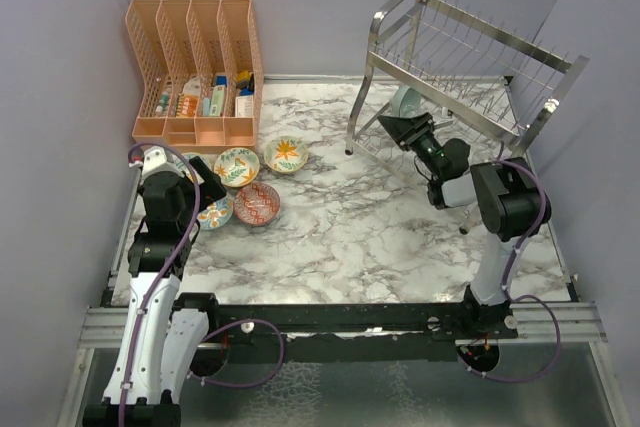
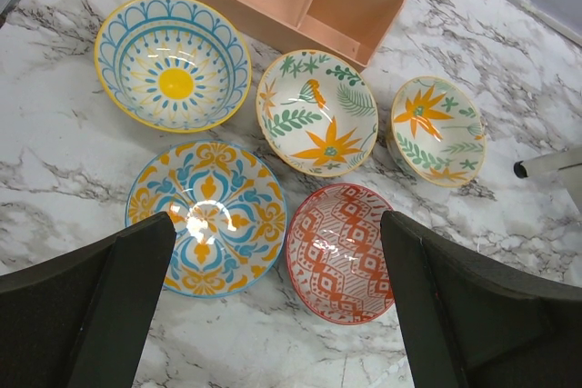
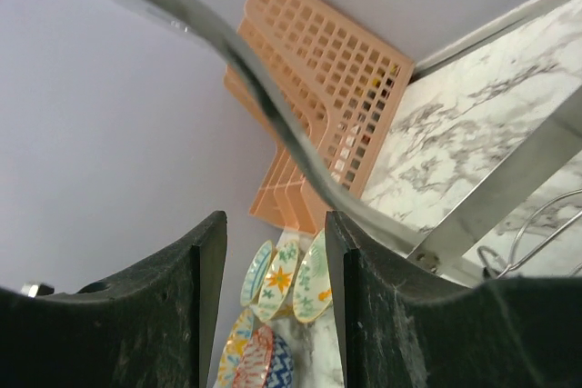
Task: Load the bowls into the dish rack
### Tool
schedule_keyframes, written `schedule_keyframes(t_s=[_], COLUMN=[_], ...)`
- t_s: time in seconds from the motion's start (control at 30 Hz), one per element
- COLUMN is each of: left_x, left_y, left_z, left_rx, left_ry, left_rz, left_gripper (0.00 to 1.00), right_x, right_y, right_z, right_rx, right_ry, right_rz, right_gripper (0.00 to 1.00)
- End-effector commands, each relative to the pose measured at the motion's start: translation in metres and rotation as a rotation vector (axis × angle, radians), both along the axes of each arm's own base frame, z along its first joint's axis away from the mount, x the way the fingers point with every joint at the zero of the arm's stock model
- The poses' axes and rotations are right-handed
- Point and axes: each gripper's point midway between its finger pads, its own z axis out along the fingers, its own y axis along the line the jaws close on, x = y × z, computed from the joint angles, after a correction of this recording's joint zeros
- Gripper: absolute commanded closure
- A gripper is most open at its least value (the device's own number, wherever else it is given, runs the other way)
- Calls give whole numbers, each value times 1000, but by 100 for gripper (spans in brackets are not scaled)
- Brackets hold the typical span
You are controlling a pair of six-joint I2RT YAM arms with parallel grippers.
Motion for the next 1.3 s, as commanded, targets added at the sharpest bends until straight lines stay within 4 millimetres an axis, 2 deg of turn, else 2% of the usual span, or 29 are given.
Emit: schedule_keyframes(t_s=[0.0,0.23,0.37,0.57,0.83,0.97,1.13,1.27], left_x=[-1,-2,-3,-3,-4,-5,-6,-10], left_y=[-1,1,0,1,5,5,7,19], left_z=[6,7,7,6,5,4,3,5], left_rx=[1,-1,-3,-2,4,6,9,30], left_ry=[-24,-29,-29,-27,-23,-20,-13,-9], left_rz=[-7,-3,-3,0,19,20,33,100], left_gripper=[1,1,1,1,1,1,1,1], right_x=[-33,-77,-100,-121,-155,-166,-169,-174], right_y=[35,68,74,72,103,125,156,177], right_z=[-5,-22,-22,-26,-33,-32,-17,-22], right_rx=[-90,-152,-183,-277,-474,-574,-688,-794], right_ry=[-14,11,15,34,1,-35,-111,-121], right_rz=[167,278,290,288,333,367,400,419], right_gripper=[53,53,53,51,45,43,43,43])
